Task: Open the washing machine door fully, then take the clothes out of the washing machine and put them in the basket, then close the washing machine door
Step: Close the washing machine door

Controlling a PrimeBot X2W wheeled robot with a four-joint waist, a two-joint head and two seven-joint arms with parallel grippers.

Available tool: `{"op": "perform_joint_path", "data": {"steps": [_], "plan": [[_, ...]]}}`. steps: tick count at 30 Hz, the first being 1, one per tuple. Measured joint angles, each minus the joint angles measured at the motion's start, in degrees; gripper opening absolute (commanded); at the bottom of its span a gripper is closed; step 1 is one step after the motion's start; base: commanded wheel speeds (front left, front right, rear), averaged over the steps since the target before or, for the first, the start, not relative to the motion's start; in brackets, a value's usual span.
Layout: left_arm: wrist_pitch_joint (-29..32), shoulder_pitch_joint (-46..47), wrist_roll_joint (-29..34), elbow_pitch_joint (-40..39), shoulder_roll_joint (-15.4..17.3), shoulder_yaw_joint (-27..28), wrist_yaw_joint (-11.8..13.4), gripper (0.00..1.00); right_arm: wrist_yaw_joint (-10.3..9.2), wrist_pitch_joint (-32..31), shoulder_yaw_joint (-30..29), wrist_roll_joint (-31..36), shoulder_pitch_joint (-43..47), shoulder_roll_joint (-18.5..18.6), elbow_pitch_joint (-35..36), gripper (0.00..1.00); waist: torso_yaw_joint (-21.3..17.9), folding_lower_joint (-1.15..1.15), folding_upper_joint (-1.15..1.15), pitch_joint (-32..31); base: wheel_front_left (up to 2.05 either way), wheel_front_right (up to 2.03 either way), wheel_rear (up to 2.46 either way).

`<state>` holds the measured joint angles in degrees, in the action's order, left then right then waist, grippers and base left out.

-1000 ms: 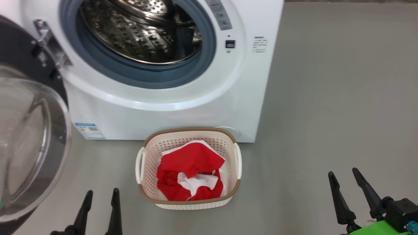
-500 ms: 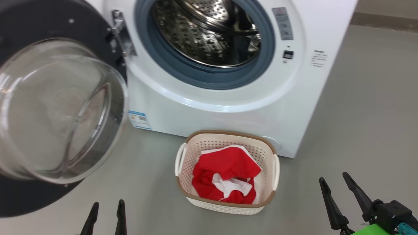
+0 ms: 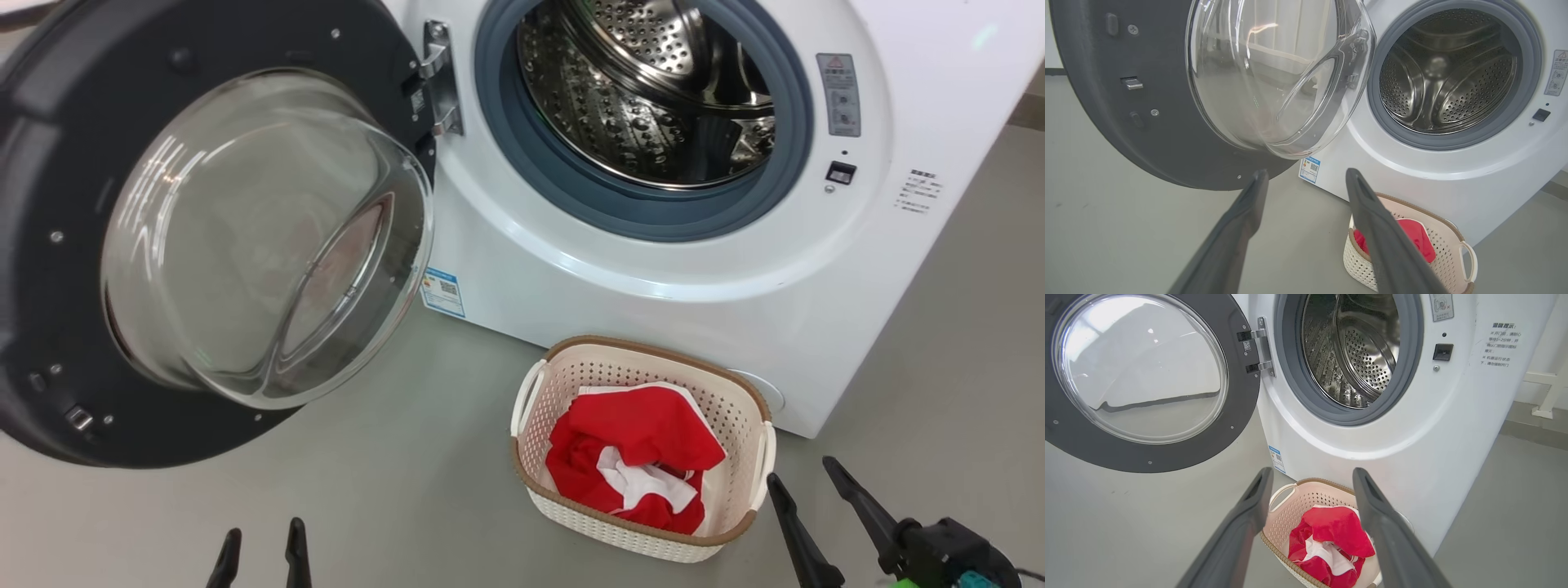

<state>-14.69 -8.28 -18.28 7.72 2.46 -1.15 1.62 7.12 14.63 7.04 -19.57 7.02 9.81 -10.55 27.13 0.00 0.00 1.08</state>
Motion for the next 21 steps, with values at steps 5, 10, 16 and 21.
{"op": "perform_joint_path", "data": {"steps": [5, 10, 16, 21], "plan": [[0.0, -0.15, -0.63, -1.11, 0.0, 0.07, 0.96, 1.0, 0.0, 0.0, 2.33, -0.03, -2.68, 1.13, -0.7, 1.0, 0.93, 0.0, 0.0, 0.54, 0.0, 0.0, 0.0], [0.0, -0.16, -1.13, -1.97, 0.0, 0.1, 1.49, 1.0, 0.0, 0.0, 3.45, -0.07, -3.03, 1.36, -1.26, 1.0, 1.27, 0.0, 0.0, 1.03, 0.0, 0.0, 0.0], [0.0, -0.27, -1.96, -2.49, 0.0, 0.14, 1.97, 0.73, 0.0, 0.0, 4.11, -0.6, -4.3, 1.37, -1.74, 1.0, 1.19, 0.0, 0.0, 0.94, 0.0, 0.0, 0.0], [0.0, -0.01, -2.38, -6.08, -0.02, 1.75, 0.04, 0.0, 0.0, 0.0, 4.0, -0.6, -4.28, 0.74, -1.71, 1.0, 1.0, 0.0, 0.0, 0.77, 0.0, 0.0, 0.0]]}}
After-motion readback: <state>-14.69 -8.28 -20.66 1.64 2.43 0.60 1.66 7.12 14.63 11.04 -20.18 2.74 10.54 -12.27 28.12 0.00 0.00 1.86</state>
